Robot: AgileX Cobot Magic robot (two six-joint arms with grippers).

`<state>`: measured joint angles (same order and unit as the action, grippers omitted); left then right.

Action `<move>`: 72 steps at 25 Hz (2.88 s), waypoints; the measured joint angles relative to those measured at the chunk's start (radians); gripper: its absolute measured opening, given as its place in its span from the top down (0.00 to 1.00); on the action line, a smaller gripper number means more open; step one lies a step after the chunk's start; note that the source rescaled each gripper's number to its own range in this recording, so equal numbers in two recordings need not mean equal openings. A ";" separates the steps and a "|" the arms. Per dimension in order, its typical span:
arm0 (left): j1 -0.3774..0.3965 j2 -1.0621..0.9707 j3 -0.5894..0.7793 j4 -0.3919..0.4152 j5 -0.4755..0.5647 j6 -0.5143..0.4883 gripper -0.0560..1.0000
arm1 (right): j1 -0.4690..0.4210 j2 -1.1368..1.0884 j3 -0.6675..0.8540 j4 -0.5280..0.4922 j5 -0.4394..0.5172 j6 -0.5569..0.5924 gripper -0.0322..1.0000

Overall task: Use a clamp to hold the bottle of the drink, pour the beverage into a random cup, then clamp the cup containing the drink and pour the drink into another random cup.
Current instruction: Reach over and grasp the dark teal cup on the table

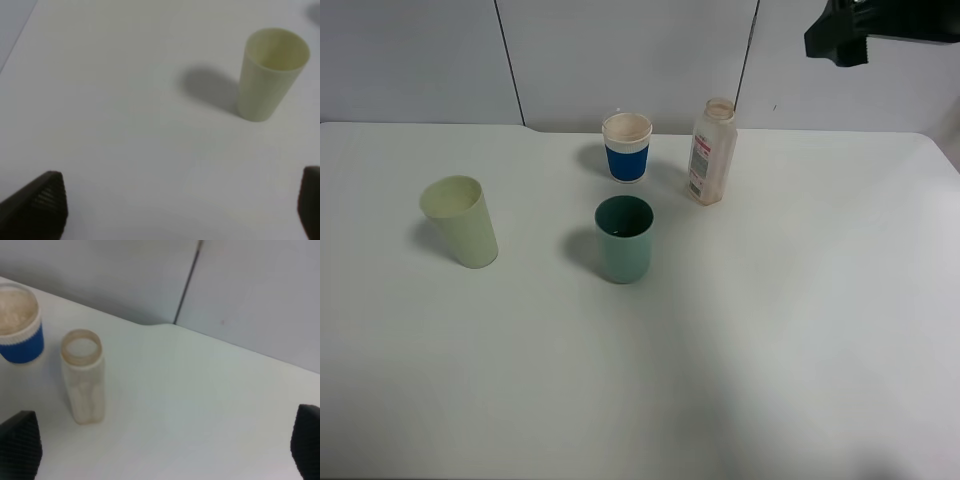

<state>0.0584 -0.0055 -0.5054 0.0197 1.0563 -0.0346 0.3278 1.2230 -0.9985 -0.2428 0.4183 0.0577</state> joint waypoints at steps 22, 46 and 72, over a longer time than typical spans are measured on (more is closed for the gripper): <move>0.000 0.000 0.000 0.000 0.000 0.000 0.23 | 0.000 -0.376 0.000 -0.028 0.473 0.026 0.00; 0.000 0.000 0.000 0.000 0.000 0.000 0.23 | 0.000 -0.931 0.362 0.131 0.717 0.035 0.00; 0.000 0.000 0.000 0.000 0.000 0.000 0.23 | 0.000 -1.205 0.477 0.161 0.683 0.036 0.00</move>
<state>0.0584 -0.0055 -0.5054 0.0197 1.0563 -0.0346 0.3278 0.0177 -0.5216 -0.0813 1.1014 0.0934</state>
